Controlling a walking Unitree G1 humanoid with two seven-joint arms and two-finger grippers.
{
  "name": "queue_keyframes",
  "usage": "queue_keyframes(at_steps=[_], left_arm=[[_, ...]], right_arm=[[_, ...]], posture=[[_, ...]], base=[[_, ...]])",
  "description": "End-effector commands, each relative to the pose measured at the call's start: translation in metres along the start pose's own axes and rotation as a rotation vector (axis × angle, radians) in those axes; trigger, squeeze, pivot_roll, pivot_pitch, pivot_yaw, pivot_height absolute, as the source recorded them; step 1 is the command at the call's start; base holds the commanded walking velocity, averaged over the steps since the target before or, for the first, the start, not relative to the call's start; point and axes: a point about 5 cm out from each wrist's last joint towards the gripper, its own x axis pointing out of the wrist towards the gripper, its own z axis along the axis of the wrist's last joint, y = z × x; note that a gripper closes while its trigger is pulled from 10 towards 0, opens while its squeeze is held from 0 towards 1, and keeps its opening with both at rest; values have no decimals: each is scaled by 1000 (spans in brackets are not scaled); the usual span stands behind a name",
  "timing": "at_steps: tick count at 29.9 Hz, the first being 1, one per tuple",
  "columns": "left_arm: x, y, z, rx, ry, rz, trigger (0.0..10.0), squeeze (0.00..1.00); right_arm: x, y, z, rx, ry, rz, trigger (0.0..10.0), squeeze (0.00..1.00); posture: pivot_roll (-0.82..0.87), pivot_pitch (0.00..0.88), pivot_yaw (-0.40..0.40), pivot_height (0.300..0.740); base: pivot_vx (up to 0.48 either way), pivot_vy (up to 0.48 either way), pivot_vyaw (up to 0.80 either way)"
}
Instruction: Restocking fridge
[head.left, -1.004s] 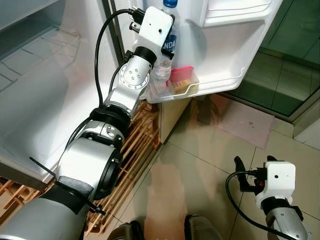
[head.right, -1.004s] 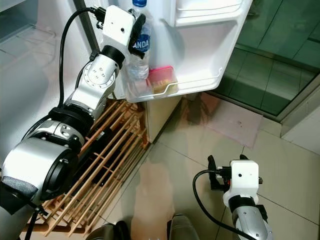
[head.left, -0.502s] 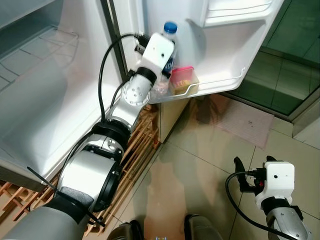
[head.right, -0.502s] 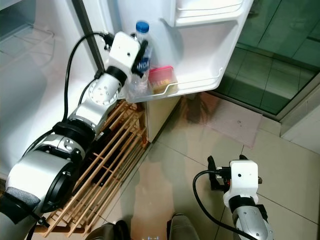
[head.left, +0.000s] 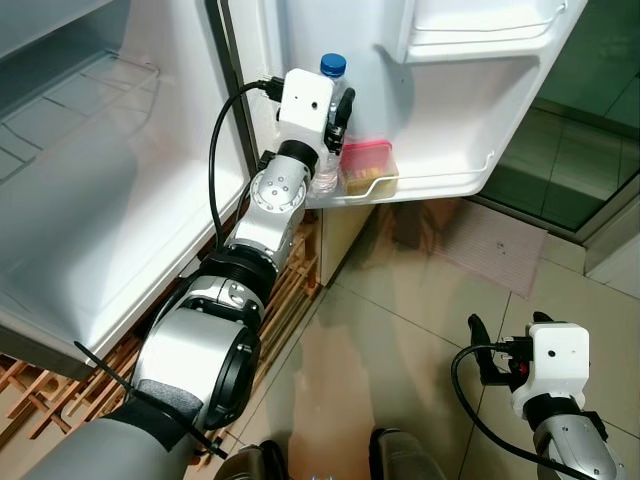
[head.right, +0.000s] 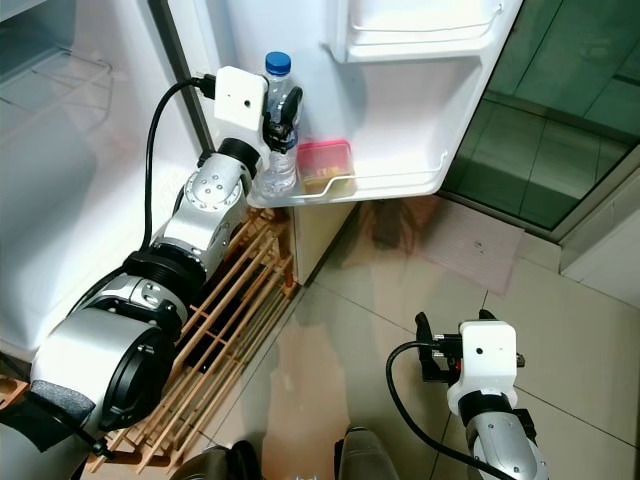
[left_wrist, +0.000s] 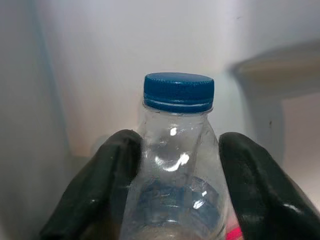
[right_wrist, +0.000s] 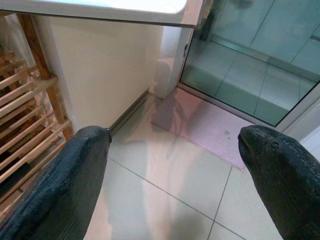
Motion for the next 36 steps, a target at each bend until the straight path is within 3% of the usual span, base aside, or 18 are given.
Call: queue_keyframes(at_steps=[1,7,12,15,19,20,25,30,36], left_arm=[[-4,17,-6,-52,33,69,10000,1000],[-4,26,5,-56,9,73,10000,1000],[-7,30,13,8,4,45,10000,1000],[-17,37,10,65,51,18,10000,1000],[-40,41,1,123,132,-25,10000,1000],[-47,43,0,131,144,-28,10000,0],[-66,50,11,171,147,-8,10000,0],[-71,54,25,205,100,16,10000,0],[-75,54,35,186,69,14,10000,0]], right_arm=[[-1,-3,-3,-15,16,-6,10000,106],[1,-2,-4,-13,12,-6,10000,110],[1,-3,-4,-13,14,-8,10000,106],[2,-4,-6,-16,16,-7,10000,106],[3,-4,-7,-17,16,-3,10000,110],[4,-4,-7,-16,16,-1,10000,110],[10,-2,-9,-18,13,19,10000,106],[14,-1,-9,-21,7,29,10000,106],[22,0,-7,-25,-5,36,10000,110]], posture=[[-307,147,23,740],[-306,140,28,740],[-298,135,28,740],[-285,129,31,740],[-261,120,35,740],[-253,117,36,740],[-220,101,31,740],[-209,92,28,740],[-202,74,28,740]], base=[[0,0,0],[0,0,0],[0,0,0],[0,0,0],[0,0,0],[0,0,0],[0,0,0],[0,0,0],[0,0,0]])
